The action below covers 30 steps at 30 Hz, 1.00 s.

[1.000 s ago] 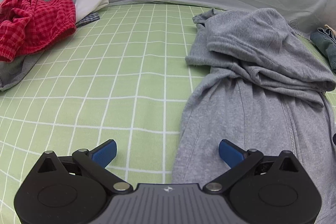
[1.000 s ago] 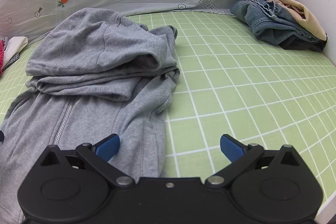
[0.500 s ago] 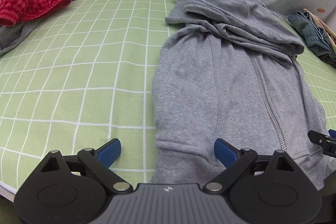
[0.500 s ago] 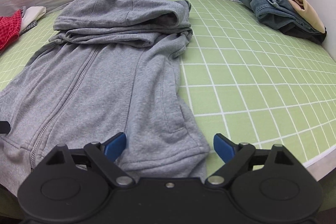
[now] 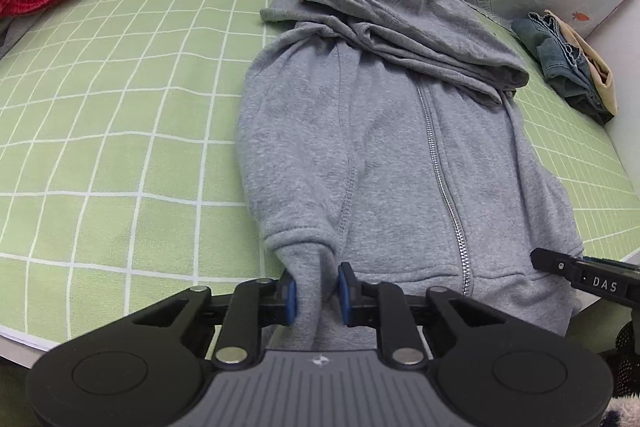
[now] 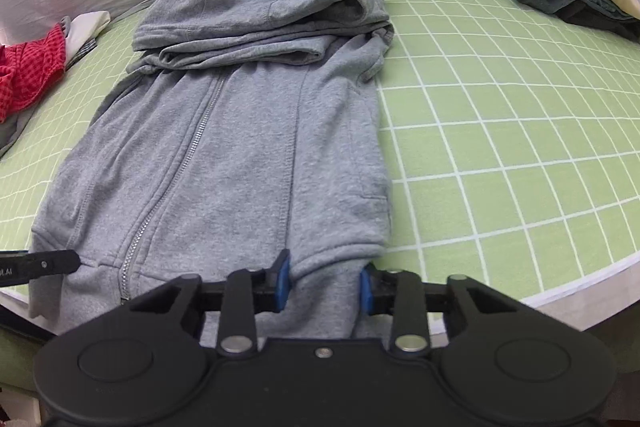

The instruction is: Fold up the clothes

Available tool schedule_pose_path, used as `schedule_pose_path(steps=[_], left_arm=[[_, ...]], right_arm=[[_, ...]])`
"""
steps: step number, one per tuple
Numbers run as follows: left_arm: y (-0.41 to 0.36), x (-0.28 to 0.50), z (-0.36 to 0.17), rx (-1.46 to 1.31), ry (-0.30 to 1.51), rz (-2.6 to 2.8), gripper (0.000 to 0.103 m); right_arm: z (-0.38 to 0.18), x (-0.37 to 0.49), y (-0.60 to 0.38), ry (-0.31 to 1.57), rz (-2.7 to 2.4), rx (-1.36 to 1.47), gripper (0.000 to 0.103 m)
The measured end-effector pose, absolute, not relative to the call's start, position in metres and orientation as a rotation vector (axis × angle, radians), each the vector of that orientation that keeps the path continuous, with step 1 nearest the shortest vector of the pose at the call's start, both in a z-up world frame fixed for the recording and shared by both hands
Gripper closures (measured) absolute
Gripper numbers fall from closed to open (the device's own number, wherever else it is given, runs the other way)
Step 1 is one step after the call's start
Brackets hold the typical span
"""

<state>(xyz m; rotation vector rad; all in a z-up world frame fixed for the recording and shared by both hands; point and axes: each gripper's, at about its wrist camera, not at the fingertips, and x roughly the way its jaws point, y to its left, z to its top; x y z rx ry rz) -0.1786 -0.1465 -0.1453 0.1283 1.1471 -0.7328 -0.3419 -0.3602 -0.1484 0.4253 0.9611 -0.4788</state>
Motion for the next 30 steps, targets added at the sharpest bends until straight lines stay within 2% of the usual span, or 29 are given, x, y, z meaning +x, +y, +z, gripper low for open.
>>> schedule_pose_path(steps=[1,5,16,30], left_arm=[[-0.146,-0.177,-0.144,0.115,1.157,-0.732,0.083],[-0.144,-0.172,-0.126,0.052,1.147,-0.759,0.084],[-0.167,-0.126,-0.081,-0.096,1.034,-0.776,0.084],[-0.223,-0.043,-0.063,-0.148,0.984,-0.747,0.085]], right_arm=[[-0.146,-0.339,-0.358,0.965,-0.470,0.414,0.087],[-0.131,-0.336,-0.354,0.940,-0.456,0.400,0.090],[-0.086,-0.314,-0.382,0.755,-0.464,0.386,0.091],[-0.076,-0.242,-0.456,0.668,-0.522,0.442,0.091]])
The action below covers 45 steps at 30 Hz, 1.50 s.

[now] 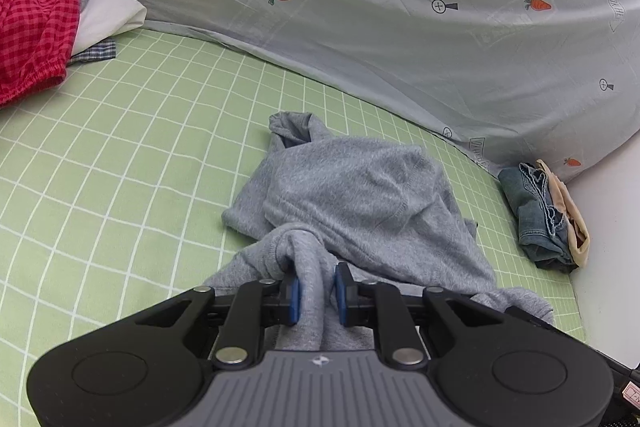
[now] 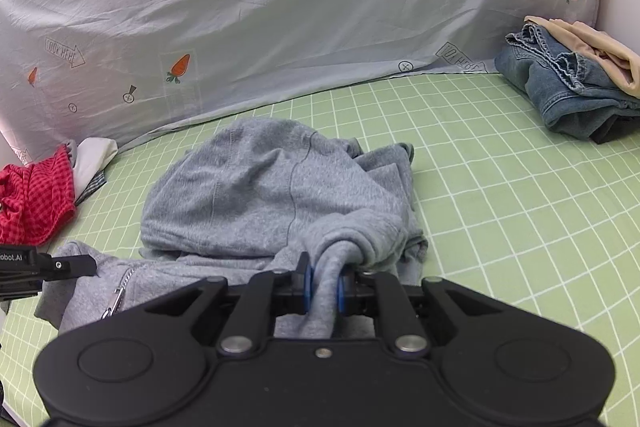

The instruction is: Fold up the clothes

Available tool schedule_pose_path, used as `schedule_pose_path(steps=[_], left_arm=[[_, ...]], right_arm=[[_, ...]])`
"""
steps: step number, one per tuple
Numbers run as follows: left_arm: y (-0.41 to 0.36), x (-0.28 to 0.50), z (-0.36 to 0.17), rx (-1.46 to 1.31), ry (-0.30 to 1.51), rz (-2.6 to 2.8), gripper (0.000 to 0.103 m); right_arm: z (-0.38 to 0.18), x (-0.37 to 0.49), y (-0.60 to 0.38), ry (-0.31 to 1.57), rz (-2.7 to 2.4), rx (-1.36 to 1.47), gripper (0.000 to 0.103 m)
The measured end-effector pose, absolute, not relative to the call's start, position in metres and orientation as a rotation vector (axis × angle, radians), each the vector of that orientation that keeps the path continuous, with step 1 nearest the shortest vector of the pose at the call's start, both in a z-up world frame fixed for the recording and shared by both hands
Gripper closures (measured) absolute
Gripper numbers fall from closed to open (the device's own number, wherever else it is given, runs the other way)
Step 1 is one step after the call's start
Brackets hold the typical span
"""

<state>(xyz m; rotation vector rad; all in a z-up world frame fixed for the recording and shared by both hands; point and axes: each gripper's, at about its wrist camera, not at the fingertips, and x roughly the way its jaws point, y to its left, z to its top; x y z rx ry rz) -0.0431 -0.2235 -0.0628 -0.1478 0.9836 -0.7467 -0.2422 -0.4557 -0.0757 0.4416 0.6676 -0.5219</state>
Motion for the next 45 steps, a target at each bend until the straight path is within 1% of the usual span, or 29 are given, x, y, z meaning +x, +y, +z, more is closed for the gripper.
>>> schedule_pose_path(steps=[3,10,15,21,23,24,25,26,27,28,29,30,31,33,37,42,45], left_arm=[[-0.244,-0.019,-0.064,-0.145,0.997,-0.735,0.085],[-0.280,0.028,-0.093,-0.170,1.112,-0.670,0.084],[-0.286,0.042,-0.085,-0.170,1.113,-0.688,0.083],[-0.292,0.061,-0.072,-0.237,1.130,-0.698,0.079],[-0.291,0.067,-0.068,-0.259,1.116,-0.696,0.078],[-0.290,0.070,-0.066,-0.259,1.096,-0.685,0.075],[-0.288,0.072,-0.063,-0.256,1.073,-0.673,0.069],[-0.286,0.075,-0.060,-0.250,1.044,-0.661,0.066],[-0.284,0.079,-0.057,-0.249,1.021,-0.651,0.060],[-0.281,0.083,-0.055,-0.250,1.005,-0.645,0.056],[-0.279,0.085,-0.054,-0.248,0.996,-0.639,0.055],[-0.277,0.087,-0.053,-0.244,0.991,-0.635,0.051],[-0.275,0.089,-0.054,-0.233,0.988,-0.632,0.045],[-0.272,0.087,-0.056,-0.204,0.983,-0.636,0.036],[-0.261,0.078,-0.063,-0.182,0.987,-0.651,0.029],[-0.242,0.076,-0.070,-0.210,0.989,-0.640,0.021],[-0.237,0.079,-0.072,-0.196,0.993,-0.607,0.020]], right_arm=[[-0.079,-0.220,-0.476,0.667,-0.541,0.465,0.091],[-0.106,-0.179,-0.503,0.744,-0.573,0.503,0.090],[-0.101,-0.164,-0.521,0.781,-0.590,0.562,0.089],[-0.086,-0.155,-0.547,0.759,-0.614,0.691,0.085],[-0.083,-0.154,-0.553,0.737,-0.623,0.707,0.077],[-0.081,-0.155,-0.555,0.724,-0.626,0.710,0.076],[-0.078,-0.156,-0.557,0.708,-0.629,0.708,0.073],[-0.076,-0.156,-0.559,0.692,-0.632,0.702,0.070],[-0.074,-0.157,-0.561,0.675,-0.634,0.696,0.068],[-0.071,-0.157,-0.562,0.661,-0.649,0.674,0.060],[-0.068,-0.158,-0.561,0.652,-0.677,0.638,0.042],[-0.065,-0.159,-0.560,0.643,-0.702,0.601,0.032],[-0.062,-0.161,-0.560,0.633,-0.724,0.565,0.023],[-0.060,-0.165,-0.558,0.619,-0.739,0.526,0.023],[-0.062,-0.175,-0.551,0.604,-0.761,0.501,0.022],[-0.066,-0.187,-0.540,0.551,-0.807,0.514,0.017],[-0.069,-0.188,-0.535,0.557,-0.823,0.500,0.011]])
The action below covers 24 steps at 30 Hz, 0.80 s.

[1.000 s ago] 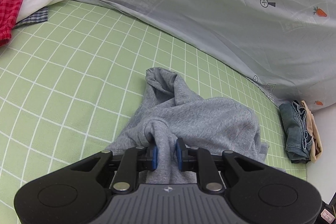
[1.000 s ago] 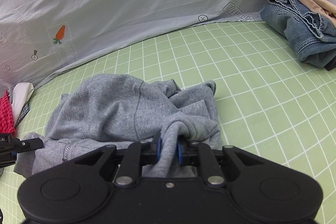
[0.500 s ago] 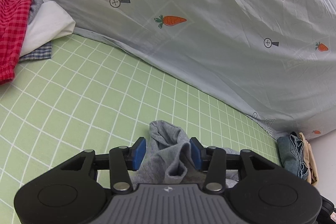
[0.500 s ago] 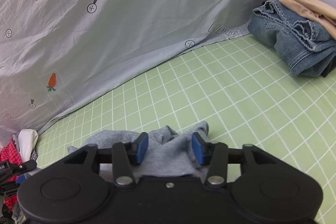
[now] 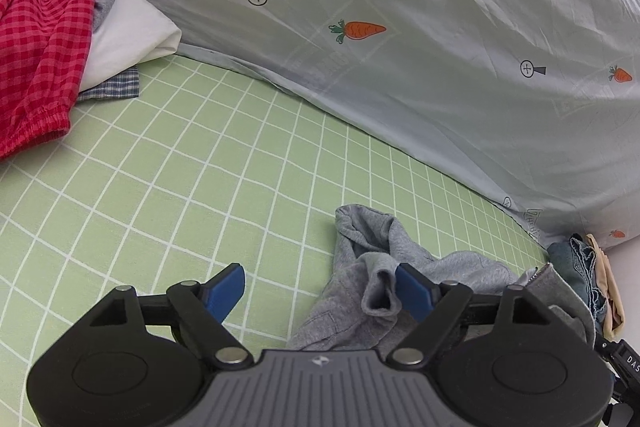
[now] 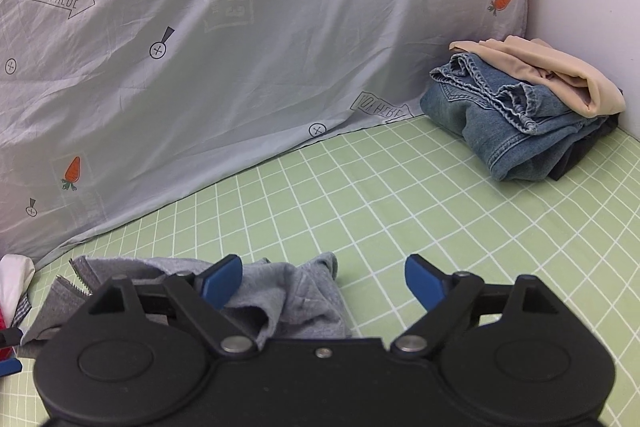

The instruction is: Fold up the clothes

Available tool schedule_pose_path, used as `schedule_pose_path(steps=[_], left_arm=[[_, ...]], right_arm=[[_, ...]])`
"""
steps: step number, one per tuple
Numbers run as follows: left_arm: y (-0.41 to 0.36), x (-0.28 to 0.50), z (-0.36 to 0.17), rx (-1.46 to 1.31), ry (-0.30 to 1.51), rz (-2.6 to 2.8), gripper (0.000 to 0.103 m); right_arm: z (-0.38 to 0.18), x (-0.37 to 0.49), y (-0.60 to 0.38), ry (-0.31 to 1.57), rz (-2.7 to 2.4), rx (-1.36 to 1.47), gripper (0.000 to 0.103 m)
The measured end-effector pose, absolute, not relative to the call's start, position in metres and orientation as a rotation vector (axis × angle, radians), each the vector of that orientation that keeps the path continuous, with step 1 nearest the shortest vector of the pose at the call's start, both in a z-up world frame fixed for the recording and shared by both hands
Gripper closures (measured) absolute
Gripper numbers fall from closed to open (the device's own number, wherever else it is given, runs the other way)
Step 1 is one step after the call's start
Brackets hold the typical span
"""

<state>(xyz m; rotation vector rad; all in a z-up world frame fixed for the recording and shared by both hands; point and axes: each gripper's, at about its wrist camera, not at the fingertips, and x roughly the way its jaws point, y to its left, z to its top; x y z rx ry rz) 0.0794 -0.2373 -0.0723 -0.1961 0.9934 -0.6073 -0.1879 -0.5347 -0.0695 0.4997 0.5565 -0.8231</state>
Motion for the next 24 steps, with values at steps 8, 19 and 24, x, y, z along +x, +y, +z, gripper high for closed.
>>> schedule_pose_path(steps=[8,19,24], left_arm=[[-0.228,0.086,-0.069,-0.205,0.966,-0.554,0.017],[-0.226,0.083,-0.071,-0.109,0.950,-0.523,0.016],[-0.216,0.089,-0.069,-0.128,0.947,-0.481,0.016]], right_arm=[[-0.074,-0.190,-0.529,0.564,-0.859,0.476,0.004],[-0.079,-0.193,-0.529,0.573,-0.903,0.469,0.003],[-0.078,-0.202,-0.532,0.572,-0.951,0.453,0.003]])
